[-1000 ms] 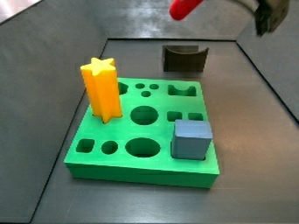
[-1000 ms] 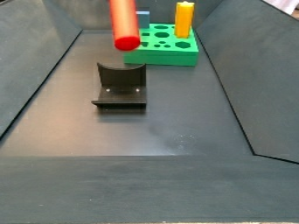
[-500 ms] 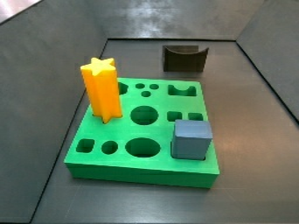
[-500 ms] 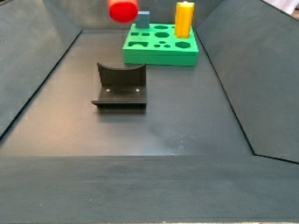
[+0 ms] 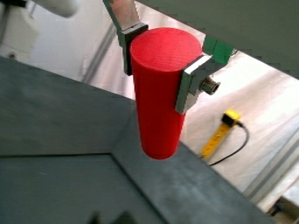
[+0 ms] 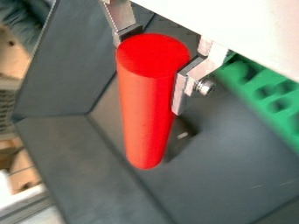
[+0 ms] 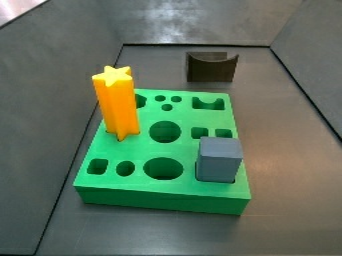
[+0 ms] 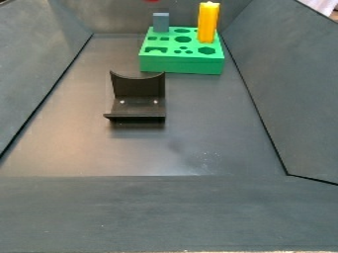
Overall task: Pick up the round object. Move up. Place the round object on the fixture. Regrasp the round object. Move to above the board. Insert the round object.
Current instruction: Move to above the board.
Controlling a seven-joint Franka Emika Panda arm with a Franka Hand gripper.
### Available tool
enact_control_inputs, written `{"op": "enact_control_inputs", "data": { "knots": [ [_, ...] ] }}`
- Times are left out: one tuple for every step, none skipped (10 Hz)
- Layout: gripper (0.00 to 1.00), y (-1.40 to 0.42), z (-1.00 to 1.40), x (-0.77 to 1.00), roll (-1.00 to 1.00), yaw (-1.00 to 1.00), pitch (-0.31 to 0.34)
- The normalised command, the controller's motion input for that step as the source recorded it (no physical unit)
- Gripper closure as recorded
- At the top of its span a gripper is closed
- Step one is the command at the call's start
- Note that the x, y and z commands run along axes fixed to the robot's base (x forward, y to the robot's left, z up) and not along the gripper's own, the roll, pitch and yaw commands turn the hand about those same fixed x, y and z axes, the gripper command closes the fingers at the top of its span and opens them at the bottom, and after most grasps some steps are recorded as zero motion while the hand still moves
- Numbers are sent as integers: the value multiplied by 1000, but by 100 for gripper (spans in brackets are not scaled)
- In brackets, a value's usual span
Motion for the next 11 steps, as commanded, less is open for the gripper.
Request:
{"op": "enact_control_inputs", "data": {
  "knots": [
    [100,-1000,251,-767,-1000,-145,-92],
    [100,-1000,265,-798,-1000,-153,-92],
    [100,-915,257,-782,-1000,-161,-91],
    [100,-513,142,-495,-1000,-168,-82],
    [100,-246,74,-297,-1000,-171,-77],
    [100,-101,25,-175,-1000,-170,-65],
    [100,-2,12,-99,-1000,-169,-61],
    [100,21,-4,-77,-1000,-166,-63],
    [100,34,8,-69,-1000,-157,-64],
    [100,33,2,-65,-831,-122,-62],
    [100,32,-4,-59,-519,-57,-56]
  ]
}}
